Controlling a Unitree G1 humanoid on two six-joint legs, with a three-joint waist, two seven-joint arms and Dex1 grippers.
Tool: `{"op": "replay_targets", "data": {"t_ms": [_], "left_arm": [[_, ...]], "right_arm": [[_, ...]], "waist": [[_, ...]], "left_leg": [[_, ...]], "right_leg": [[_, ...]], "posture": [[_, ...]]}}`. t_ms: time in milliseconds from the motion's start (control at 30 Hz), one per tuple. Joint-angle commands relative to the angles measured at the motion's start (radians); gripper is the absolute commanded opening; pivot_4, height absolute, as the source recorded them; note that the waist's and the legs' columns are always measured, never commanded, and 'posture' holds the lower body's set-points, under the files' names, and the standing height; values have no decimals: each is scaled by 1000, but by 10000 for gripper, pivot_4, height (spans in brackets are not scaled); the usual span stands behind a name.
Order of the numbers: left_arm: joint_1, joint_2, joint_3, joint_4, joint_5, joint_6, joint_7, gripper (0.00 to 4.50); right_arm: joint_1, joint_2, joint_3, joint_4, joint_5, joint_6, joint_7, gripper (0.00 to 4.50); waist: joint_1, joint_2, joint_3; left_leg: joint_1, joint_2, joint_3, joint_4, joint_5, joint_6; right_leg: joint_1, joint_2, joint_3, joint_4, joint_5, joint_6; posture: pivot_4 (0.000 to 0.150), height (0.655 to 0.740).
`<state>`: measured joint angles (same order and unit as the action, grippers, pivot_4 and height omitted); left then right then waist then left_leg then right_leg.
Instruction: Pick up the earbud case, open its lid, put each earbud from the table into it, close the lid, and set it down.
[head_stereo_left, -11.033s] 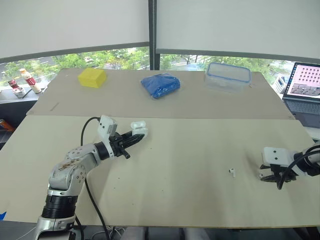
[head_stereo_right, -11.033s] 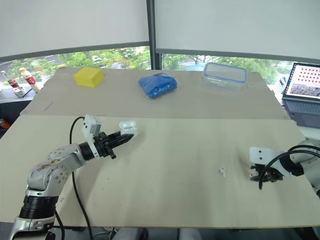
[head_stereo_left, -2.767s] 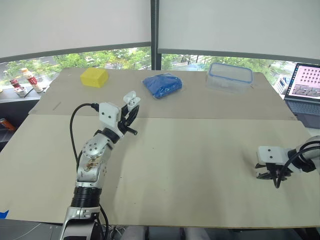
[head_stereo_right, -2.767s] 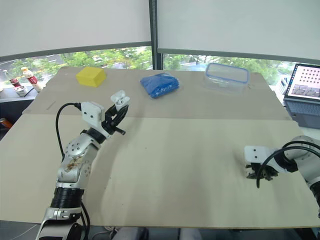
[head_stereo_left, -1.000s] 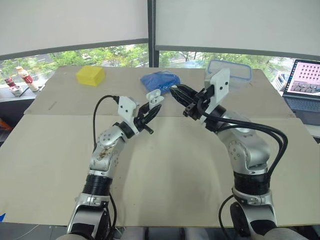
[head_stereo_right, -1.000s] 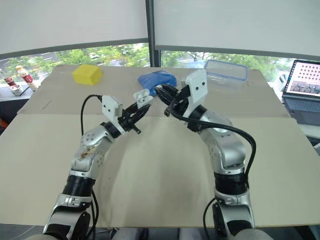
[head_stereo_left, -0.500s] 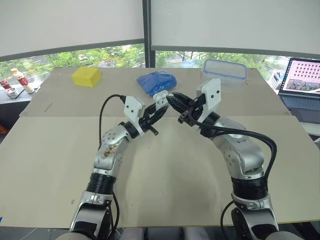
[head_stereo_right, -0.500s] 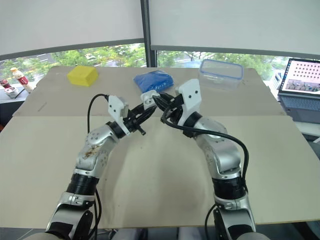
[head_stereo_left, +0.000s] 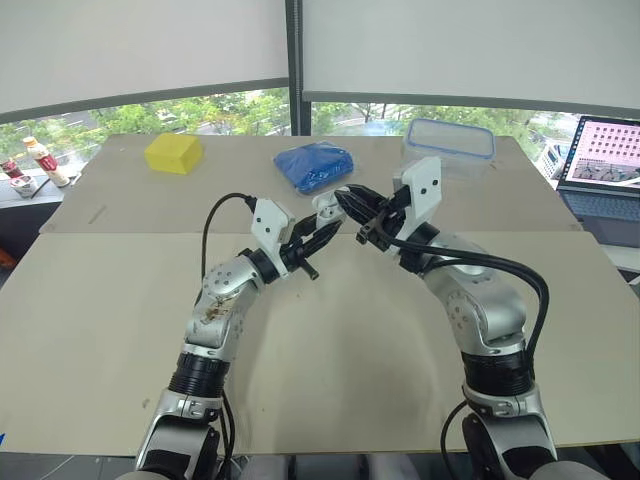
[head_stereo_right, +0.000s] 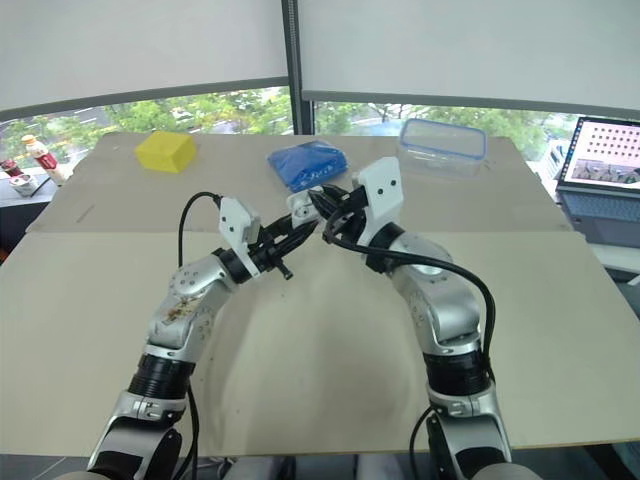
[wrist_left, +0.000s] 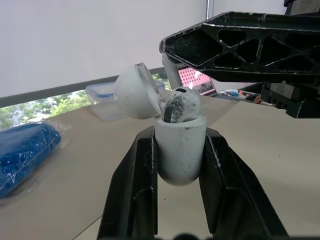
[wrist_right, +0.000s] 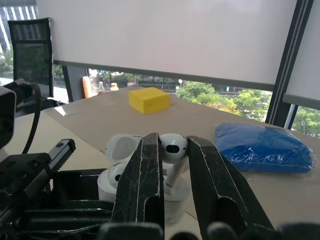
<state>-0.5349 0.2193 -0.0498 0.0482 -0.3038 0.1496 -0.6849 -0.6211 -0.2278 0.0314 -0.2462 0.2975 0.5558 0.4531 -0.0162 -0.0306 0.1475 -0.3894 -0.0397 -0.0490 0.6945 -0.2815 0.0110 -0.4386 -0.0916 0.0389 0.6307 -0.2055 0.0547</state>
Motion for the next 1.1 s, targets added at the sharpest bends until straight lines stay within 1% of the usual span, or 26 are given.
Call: {"op": "replay_targets", "data": {"t_ms": [33, 500, 967, 1033, 1100], "left_arm": [[-5, -2, 1, -51, -17, -9, -6, 6138], [-6, -5, -1, -51, -31, -6, -24, 6138], [8, -3, 5, -57, -33, -16, -29, 6138], [9, -3, 4, -58, -33, -16, -31, 6138], [8, -4, 3, -56, -33, -16, -32, 6138]], "right_arm": [[-1, -23, 14, -27, -15, -31, 10, 3557], [9, -26, 21, -47, 13, -10, 16, 3557], [37, -60, 52, -41, 0, 7, 33, 3557], [37, -61, 52, -43, 3, 9, 32, 14284], [36, -62, 49, -44, 6, 12, 30, 20817]], "waist": [[0, 0, 0], [0, 0, 0], [0, 0, 0], [0, 0, 0], [1, 0, 0]], "left_leg": [[0, 0, 0, 0, 0, 0], [0, 0, 0, 0, 0, 0], [0, 0, 0, 0, 0, 0], [0, 0, 0, 0, 0, 0], [0, 0, 0, 0, 0, 0]], "right_leg": [[0, 0, 0, 0, 0, 0], [0, 0, 0, 0, 0, 0], [0, 0, 0, -1, 0, 0], [0, 0, 0, -1, 0, 0], [0, 0, 0, -1, 0, 0]], "posture": [[1500, 7400], [1500, 7400], [1500, 7400], [1500, 7400], [1500, 7400]]}}
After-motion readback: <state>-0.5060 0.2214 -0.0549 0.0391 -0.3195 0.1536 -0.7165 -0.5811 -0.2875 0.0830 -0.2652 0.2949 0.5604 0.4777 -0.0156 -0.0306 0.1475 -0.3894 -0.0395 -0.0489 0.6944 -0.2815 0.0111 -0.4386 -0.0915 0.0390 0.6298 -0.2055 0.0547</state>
